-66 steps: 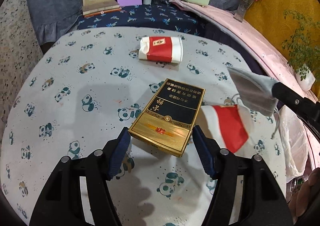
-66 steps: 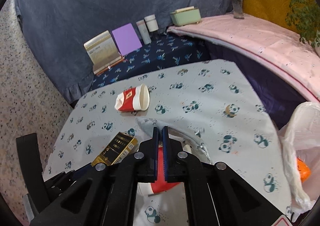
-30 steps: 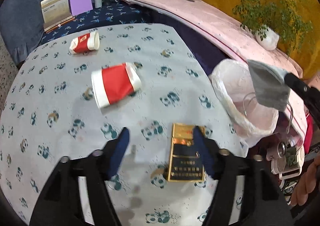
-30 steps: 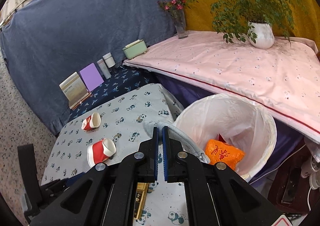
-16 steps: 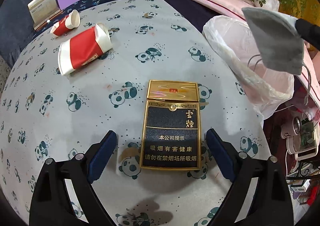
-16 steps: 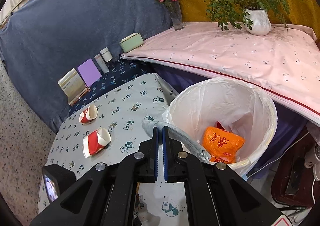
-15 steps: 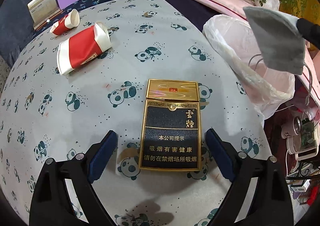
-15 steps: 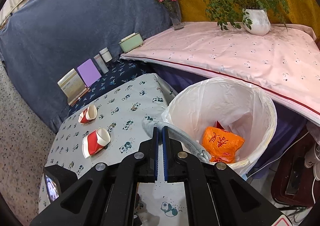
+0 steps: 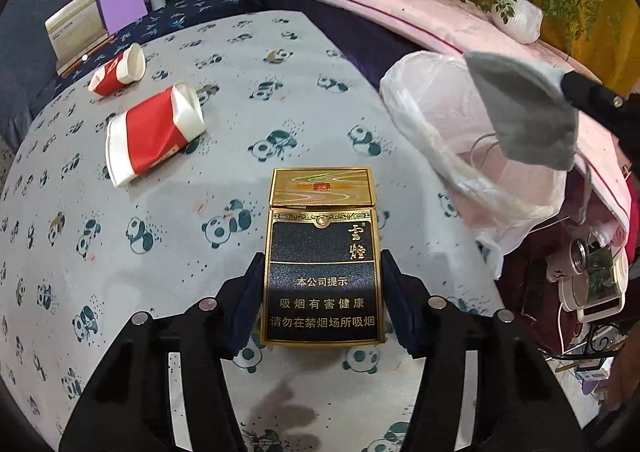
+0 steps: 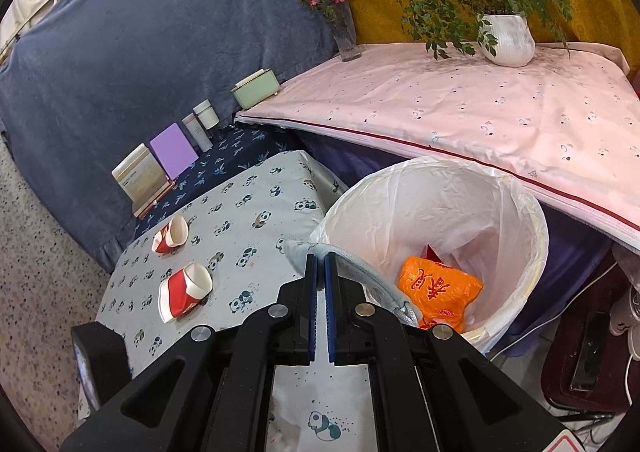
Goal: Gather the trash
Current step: 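Carry the gold box and grey cloth over the bin and release them, then grasp a red-and-white paper cup with the left tool while the right tool grasps another cup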
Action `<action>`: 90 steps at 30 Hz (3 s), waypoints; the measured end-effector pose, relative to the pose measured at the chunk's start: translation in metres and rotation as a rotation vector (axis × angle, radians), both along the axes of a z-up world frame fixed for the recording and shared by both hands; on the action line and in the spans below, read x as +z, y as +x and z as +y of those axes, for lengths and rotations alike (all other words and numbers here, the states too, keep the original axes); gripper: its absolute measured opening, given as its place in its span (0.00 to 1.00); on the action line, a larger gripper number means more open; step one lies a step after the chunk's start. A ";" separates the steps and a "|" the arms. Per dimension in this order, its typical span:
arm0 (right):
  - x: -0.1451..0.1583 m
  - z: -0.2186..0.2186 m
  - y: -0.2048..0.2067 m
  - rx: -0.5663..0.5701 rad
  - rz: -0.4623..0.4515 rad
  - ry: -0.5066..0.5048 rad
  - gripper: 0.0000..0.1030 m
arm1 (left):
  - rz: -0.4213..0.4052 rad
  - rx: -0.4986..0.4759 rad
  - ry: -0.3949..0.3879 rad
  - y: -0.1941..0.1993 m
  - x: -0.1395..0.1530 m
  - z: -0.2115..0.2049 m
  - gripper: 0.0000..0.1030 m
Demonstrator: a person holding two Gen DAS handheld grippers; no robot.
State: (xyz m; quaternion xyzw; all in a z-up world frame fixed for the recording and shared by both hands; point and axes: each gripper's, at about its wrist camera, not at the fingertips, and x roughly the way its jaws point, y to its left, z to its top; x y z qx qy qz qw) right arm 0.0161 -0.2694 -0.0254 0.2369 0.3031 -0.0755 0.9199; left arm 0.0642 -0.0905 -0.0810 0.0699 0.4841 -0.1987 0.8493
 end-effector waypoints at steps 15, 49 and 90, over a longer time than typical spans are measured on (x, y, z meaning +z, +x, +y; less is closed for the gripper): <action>0.006 -0.039 -0.003 -0.087 0.006 0.003 0.04 | -0.040 -0.102 -0.039 0.019 0.044 -0.051 0.52; 0.021 -0.085 0.032 -0.185 0.039 -0.010 0.22 | -0.052 -0.114 -0.078 0.086 0.058 -0.094 0.78; -0.014 0.071 0.140 0.120 0.150 -0.012 0.41 | 0.134 0.261 -0.022 0.166 -0.017 0.080 0.81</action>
